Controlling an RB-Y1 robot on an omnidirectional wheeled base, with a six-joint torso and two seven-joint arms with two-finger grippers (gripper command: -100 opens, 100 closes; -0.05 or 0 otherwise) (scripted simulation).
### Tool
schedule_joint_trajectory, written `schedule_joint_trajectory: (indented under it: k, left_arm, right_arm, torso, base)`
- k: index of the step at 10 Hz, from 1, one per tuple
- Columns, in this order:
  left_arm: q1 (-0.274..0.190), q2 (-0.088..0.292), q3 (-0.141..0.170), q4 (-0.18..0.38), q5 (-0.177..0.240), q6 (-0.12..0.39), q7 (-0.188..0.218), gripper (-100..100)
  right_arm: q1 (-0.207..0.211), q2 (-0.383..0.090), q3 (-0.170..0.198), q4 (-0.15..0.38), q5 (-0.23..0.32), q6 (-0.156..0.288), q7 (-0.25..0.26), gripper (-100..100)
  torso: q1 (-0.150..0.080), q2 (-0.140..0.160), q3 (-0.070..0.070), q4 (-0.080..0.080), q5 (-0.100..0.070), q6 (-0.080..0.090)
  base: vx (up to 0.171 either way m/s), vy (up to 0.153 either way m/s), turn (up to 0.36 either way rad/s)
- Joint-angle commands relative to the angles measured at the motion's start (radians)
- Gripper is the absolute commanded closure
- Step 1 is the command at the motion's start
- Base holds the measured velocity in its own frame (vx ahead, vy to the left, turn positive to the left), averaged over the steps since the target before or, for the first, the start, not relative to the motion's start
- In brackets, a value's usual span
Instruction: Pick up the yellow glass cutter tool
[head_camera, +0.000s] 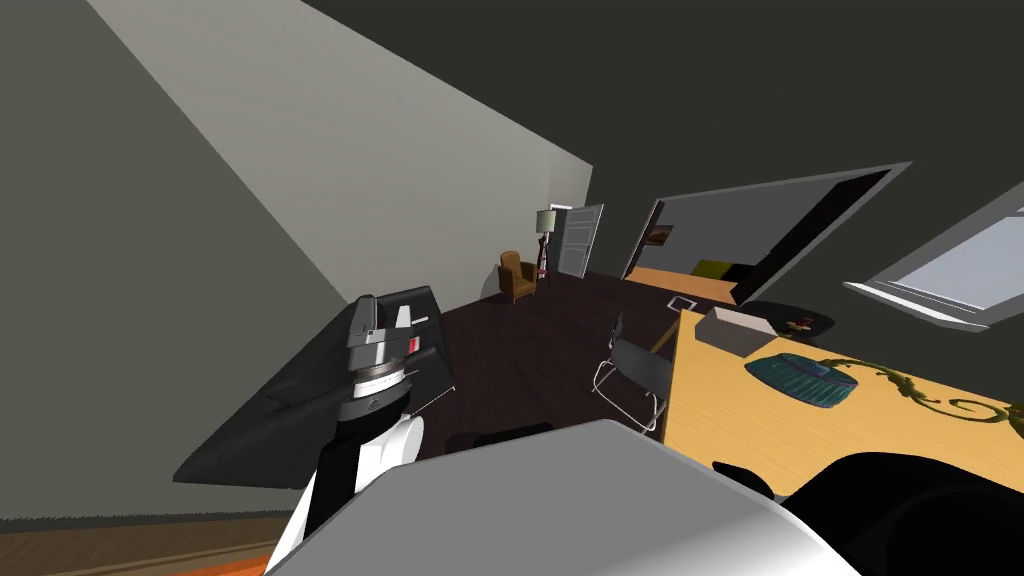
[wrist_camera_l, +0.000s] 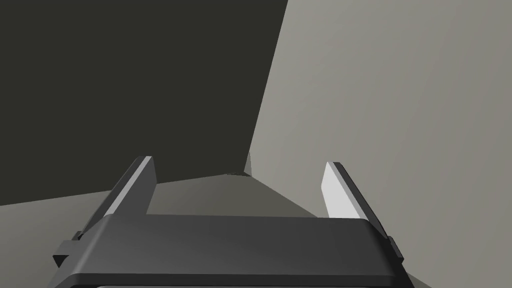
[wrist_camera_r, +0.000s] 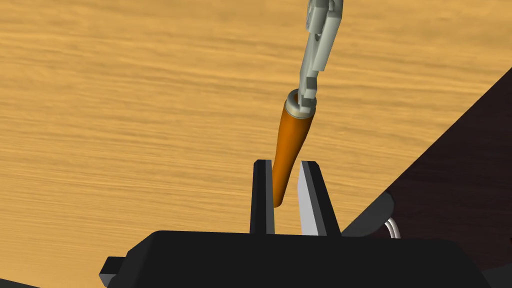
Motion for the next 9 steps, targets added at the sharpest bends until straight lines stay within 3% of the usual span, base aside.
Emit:
schedule_joint_trajectory:
  k: [1, 2, 4, 5, 9]
  left_arm:
    - [0.0, 0.0, 0.0, 0.0, 0.0, 0.0, 0.0, 0]
    - [0.0, 0.0, 0.0, 0.0, 0.0, 0.0, 0.0, 0]
    - [0.0, 0.0, 0.0, 0.0, 0.0, 0.0, 0.0, 0]
    - [0.0, 0.0, 0.0, 0.0, 0.0, 0.0, 0.0, 0]
    - [0.0, 0.0, 0.0, 0.0, 0.0, 0.0, 0.0, 0]
  right_arm:
    - [0.018, -0.007, 0.006, -0.018, -0.004, -0.02, 0.035, 100]
    - [0.018, -0.007, 0.006, -0.018, -0.004, -0.02, 0.035, 100]
    - [0.059, -0.026, 0.02, -0.058, -0.016, -0.065, 0.102, 100]
    - [0.059, -0.026, 0.02, -0.058, -0.016, -0.065, 0.116, 100]
    - [0.121, -0.053, 0.041, -0.117, -0.034, -0.131, 0.233, 100]
  torso:
    - [0.0, 0.0, 0.0, 0.0, 0.0, 0.0]
    - [-0.004, -0.002, -0.002, -0.001, 0.0, 0.002]
    - [-0.004, -0.005, -0.003, -0.002, -0.001, 0.002]
    - [-0.003, -0.008, -0.005, -0.002, -0.001, 0.002]
    - [-0.001, -0.012, -0.007, -0.002, -0.001, -0.001]
  base:
    - [0.068, -0.089, -0.254]
    - [0.068, -0.092, -0.26]
    - [0.135, -0.068, -0.382]
    - [0.148, -0.056, -0.285]
    - [0.204, -0.032, -0.365]
